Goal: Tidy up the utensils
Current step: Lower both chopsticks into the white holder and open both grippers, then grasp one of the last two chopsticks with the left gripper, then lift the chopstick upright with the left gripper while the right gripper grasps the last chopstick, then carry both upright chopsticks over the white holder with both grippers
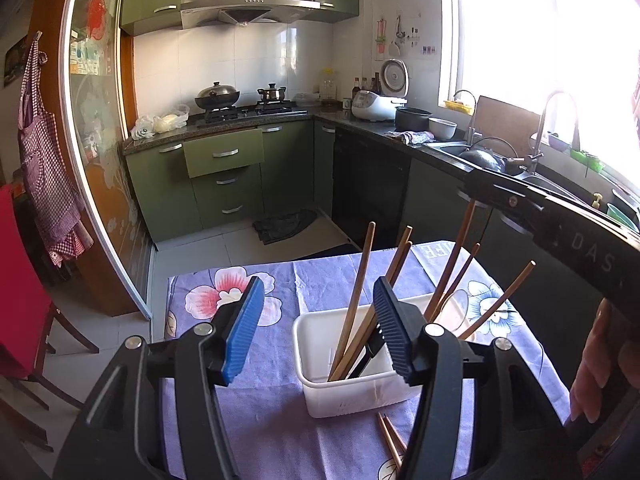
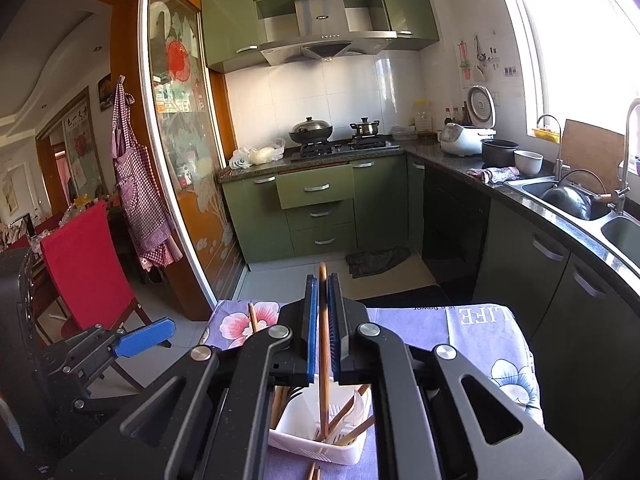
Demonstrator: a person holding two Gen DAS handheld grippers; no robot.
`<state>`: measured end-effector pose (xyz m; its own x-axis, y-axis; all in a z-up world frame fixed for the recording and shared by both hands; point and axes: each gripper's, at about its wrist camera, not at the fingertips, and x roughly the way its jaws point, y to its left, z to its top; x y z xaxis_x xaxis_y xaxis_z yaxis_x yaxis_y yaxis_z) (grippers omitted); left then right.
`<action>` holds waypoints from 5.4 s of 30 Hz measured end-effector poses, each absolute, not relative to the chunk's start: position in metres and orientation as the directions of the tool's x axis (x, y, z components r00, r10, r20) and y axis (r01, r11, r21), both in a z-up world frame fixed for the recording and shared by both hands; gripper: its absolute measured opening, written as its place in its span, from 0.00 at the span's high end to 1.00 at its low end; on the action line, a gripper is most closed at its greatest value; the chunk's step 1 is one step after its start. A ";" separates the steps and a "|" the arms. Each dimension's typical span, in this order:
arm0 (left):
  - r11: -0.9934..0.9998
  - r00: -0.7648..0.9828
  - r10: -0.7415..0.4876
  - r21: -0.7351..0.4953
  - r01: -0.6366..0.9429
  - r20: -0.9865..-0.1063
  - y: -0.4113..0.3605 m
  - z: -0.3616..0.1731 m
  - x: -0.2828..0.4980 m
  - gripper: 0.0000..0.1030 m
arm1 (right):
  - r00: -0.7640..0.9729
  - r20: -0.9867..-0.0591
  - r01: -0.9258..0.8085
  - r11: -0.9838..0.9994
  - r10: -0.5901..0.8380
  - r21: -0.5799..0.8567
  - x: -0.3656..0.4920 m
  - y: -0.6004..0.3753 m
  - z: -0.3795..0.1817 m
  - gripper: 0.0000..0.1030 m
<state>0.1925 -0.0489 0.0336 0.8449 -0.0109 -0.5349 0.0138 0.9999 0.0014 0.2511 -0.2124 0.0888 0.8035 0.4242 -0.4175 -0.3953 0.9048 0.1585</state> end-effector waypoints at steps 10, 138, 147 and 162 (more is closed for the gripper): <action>1.000 0.847 -0.011 0.002 0.014 -0.532 -0.051 0.040 0.173 0.43 | 0.834 -0.323 -0.420 0.895 0.447 0.153 0.193 -0.233 0.117 0.85; 0.992 0.676 -0.024 -0.102 -0.076 -0.737 0.000 -0.034 0.100 0.94 | 0.660 -0.569 -0.446 0.865 0.491 0.229 0.103 -0.275 -0.020 0.94; 0.997 0.397 -0.012 -0.040 -0.062 -0.918 0.016 -0.116 0.188 0.80 | 0.686 -0.491 -0.470 0.842 0.538 0.265 0.076 -0.299 0.008 0.94; 0.997 0.269 0.008 -0.012 -0.072 -0.963 0.021 -0.152 0.216 0.95 | 0.703 -0.447 -0.489 0.833 0.553 0.260 0.059 -0.307 0.030 0.94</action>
